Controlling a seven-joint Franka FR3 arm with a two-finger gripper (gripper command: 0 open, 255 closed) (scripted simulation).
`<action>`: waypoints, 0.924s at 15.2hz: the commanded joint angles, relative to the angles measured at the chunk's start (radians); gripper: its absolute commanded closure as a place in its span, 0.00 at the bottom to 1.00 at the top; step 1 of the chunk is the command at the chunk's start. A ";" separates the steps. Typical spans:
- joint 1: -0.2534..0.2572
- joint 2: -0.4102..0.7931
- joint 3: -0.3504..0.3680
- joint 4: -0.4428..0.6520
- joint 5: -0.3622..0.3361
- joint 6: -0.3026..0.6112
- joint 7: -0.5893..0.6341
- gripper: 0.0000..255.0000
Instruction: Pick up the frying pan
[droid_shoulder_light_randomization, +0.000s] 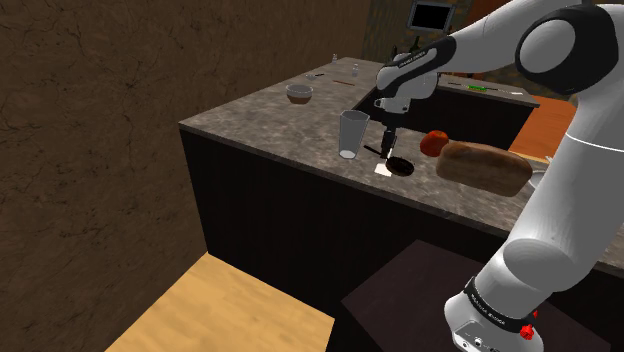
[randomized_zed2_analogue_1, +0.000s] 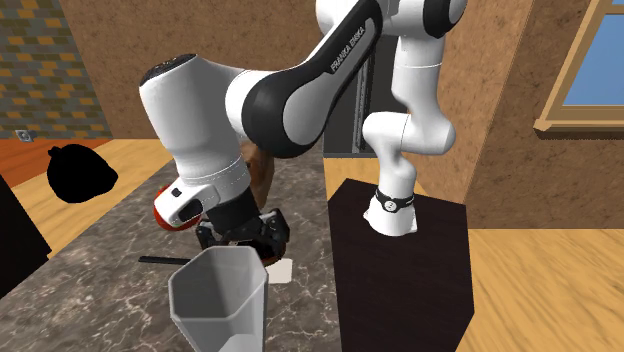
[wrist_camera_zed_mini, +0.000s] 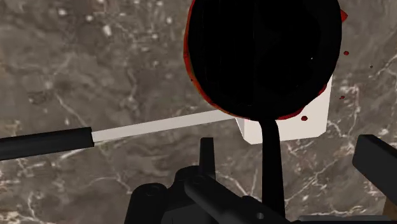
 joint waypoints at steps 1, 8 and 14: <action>-0.001 0.016 0.001 -0.010 0.007 0.025 -0.007 0.00; -0.002 0.035 0.004 -0.022 0.016 0.055 -0.013 1.00; -0.002 0.035 0.004 -0.022 0.016 0.055 -0.013 1.00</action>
